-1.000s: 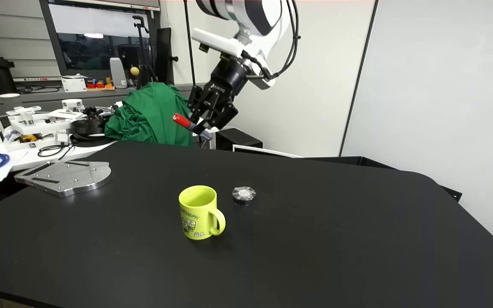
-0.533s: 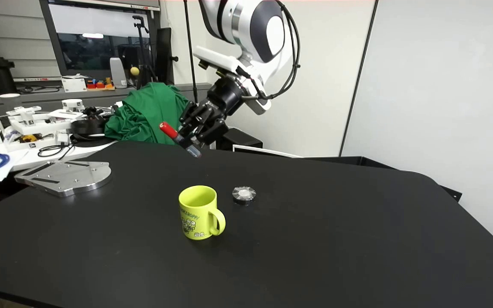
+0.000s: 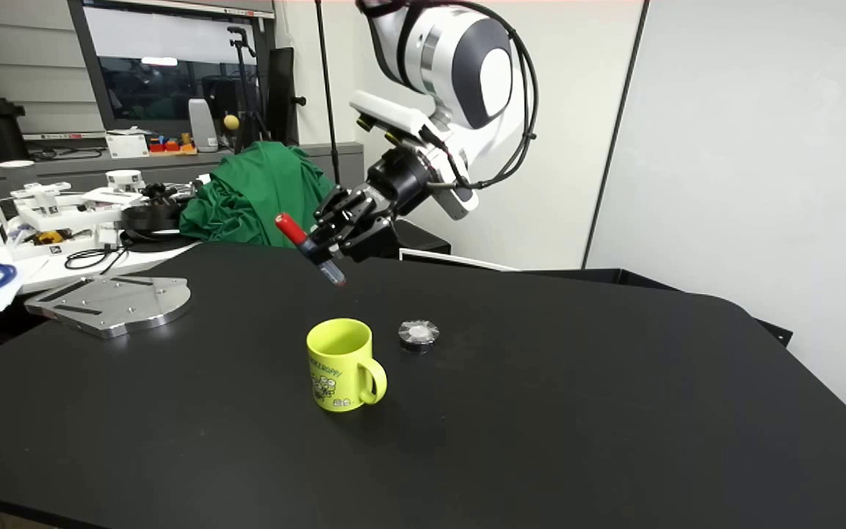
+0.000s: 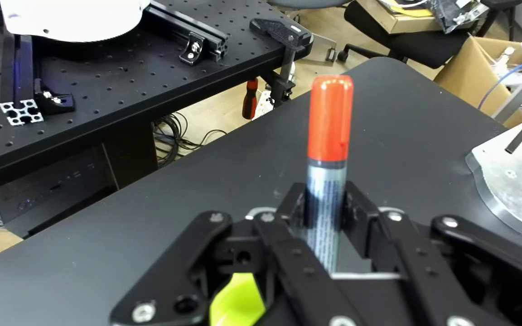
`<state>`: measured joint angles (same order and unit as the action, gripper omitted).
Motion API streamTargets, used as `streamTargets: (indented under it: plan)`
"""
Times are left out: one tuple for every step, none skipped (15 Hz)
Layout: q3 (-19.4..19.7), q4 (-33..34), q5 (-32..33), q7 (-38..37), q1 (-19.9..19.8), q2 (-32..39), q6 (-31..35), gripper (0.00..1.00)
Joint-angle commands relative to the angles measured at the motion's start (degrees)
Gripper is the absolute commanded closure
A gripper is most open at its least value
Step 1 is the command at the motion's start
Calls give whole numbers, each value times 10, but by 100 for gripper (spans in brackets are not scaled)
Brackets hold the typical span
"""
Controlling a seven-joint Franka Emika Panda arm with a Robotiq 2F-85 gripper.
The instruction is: Put the sharpie in the mug
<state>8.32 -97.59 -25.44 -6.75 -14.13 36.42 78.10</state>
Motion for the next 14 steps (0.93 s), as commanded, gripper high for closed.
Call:
streamTargets:
  plan:
    - [5, 20, -26, -18, -12, 25, -12, 94]
    - [6, 22, -31, -17, -14, 31, -10, 94]
    - [7, 24, -38, -17, -17, 38, -9, 94]
    - [7, 25, -42, -16, -19, 42, -4, 94]
    - [7, 27, -47, -16, -21, 48, -2, 94]
    - [7, 29, -50, -16, -23, 54, 1, 94]
    - [8, 31, -54, -17, -25, 60, 4, 94]
    - [9, 32, -55, -17, -27, 67, 10, 94]
    - [10, 33, -56, -17, -30, 73, 15, 94]
    - [11, 34, -58, -21, -32, 81, 19, 94]
    - [13, 37, -60, -23, -34, 89, 22, 94]
    - [14, 38, -61, -25, -35, 96, 26, 94]
    - [15, 40, -61, -26, -37, 102, 30, 94]
    - [15, 42, -61, -27, -39, 109, 33, 94]
